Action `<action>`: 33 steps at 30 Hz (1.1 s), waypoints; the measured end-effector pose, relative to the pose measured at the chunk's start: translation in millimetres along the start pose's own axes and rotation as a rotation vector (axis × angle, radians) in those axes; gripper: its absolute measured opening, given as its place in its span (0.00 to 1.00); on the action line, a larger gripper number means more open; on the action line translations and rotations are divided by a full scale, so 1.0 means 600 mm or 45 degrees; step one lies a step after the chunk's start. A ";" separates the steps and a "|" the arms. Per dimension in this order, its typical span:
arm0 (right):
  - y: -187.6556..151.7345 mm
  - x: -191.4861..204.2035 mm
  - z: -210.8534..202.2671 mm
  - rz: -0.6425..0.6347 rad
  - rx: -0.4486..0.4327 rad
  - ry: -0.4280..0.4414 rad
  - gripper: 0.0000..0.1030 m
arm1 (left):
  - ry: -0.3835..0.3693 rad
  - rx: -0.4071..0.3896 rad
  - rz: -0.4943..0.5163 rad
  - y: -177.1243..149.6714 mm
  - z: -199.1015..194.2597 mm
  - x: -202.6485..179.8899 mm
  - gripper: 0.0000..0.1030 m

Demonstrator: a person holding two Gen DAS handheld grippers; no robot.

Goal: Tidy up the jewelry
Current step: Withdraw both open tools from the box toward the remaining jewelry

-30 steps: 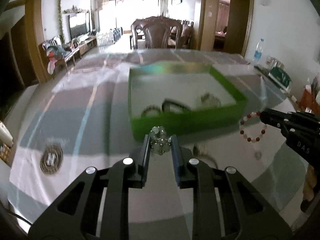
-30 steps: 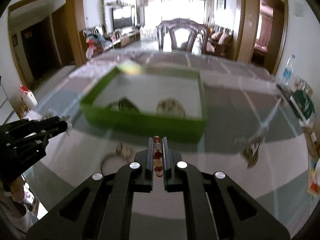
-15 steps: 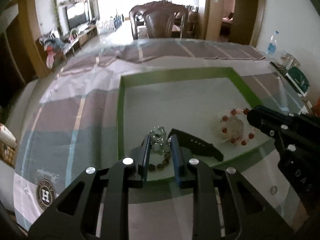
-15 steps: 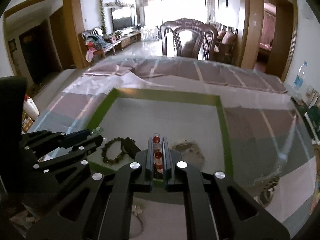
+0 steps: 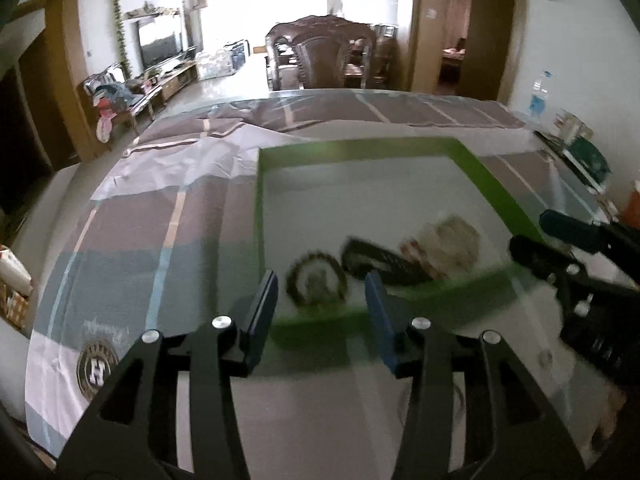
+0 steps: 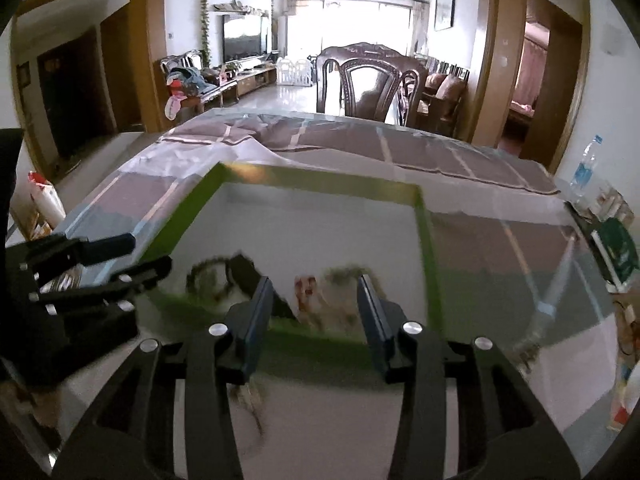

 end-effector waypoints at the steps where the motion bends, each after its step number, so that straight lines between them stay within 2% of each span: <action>1: -0.019 -0.012 -0.008 0.006 0.009 -0.006 0.42 | -0.007 -0.002 0.012 -0.016 -0.006 -0.007 0.44; 6: -0.121 -0.098 -0.013 0.083 0.133 -0.100 0.42 | -0.046 0.023 0.124 -0.101 -0.005 -0.063 0.50; 8: -0.154 -0.127 -0.005 0.119 0.188 -0.131 0.42 | -0.032 0.035 0.142 -0.117 0.004 -0.076 0.51; 12: -0.192 -0.147 0.012 0.148 0.248 -0.106 0.42 | -0.016 0.077 0.157 -0.129 0.030 -0.094 0.52; 16: -0.207 -0.135 0.026 0.125 0.269 -0.093 0.42 | -0.003 0.124 0.150 -0.134 0.058 -0.101 0.52; 19: -0.211 -0.128 0.048 0.093 0.296 -0.173 0.42 | 0.012 0.152 0.146 -0.140 0.074 -0.100 0.52; 21: -0.212 -0.125 0.056 0.092 0.313 -0.188 0.42 | 0.023 0.163 0.143 -0.143 0.082 -0.096 0.52; 25: -0.207 -0.113 0.066 0.075 0.318 -0.175 0.42 | 0.041 0.169 0.116 -0.146 0.090 -0.078 0.59; 33: -0.188 -0.040 0.078 -0.021 0.313 -0.081 0.42 | 0.112 0.163 -0.026 -0.163 0.078 0.007 0.63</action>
Point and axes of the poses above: each gripper's, at about its wrist camera, not at the fingertips, and z roughly the way its jaws point, x to its left, y to its top, the point moved 4 cm from there along z, roughly the way its jaws point, and after that the axes turned 12 degrees about x, right-handed, at the moved point
